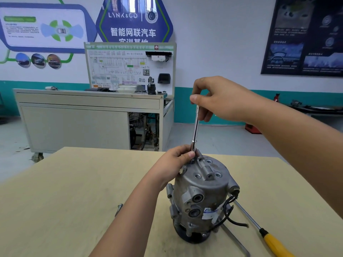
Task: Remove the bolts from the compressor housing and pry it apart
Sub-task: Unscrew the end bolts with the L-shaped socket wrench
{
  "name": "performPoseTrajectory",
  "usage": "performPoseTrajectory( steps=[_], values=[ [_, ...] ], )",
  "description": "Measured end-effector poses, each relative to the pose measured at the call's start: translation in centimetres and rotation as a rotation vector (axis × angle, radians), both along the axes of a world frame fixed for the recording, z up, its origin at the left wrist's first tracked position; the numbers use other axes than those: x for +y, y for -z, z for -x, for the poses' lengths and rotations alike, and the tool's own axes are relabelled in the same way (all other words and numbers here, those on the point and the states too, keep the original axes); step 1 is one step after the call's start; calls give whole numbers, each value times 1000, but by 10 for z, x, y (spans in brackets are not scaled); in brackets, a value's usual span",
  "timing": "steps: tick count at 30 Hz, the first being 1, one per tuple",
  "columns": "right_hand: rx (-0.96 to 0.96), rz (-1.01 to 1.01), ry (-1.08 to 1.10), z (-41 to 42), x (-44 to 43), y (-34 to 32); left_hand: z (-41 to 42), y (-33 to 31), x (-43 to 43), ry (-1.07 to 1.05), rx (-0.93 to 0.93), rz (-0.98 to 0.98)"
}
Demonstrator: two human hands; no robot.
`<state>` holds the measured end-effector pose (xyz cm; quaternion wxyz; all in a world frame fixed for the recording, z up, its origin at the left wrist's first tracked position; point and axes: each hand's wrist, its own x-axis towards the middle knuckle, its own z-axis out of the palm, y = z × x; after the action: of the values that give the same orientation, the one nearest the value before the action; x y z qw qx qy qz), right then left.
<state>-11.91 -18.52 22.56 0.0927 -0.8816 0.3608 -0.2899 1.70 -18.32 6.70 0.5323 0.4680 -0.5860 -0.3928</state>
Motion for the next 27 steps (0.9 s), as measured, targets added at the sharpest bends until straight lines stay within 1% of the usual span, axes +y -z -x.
performPoseTrajectory(
  steps=[4, 9, 13, 17, 20, 23, 27],
  values=[
    [2, 10, 15, 4, -1, -2, -1, 0, 0, 2, -8, -1],
    [-103, 25, 51, 3, -1, 0, -2, 1, -1, 7, -16, 4],
    [-87, 25, 46, 3, -3, 2, -2, 1, -1, 8, -14, 11],
    [-100, -61, 30, 7, -7, 0, -1, 0, -1, 8, -11, 12],
    [-52, -130, 32, 9, -7, -3, -1, -1, -2, 6, -11, 8],
    [25, -145, 30, 11, -6, -7, -2, 0, -2, 9, -3, 5],
    [77, -160, 36, 13, -3, -10, -2, 0, -1, 10, -23, 16]
  ],
)
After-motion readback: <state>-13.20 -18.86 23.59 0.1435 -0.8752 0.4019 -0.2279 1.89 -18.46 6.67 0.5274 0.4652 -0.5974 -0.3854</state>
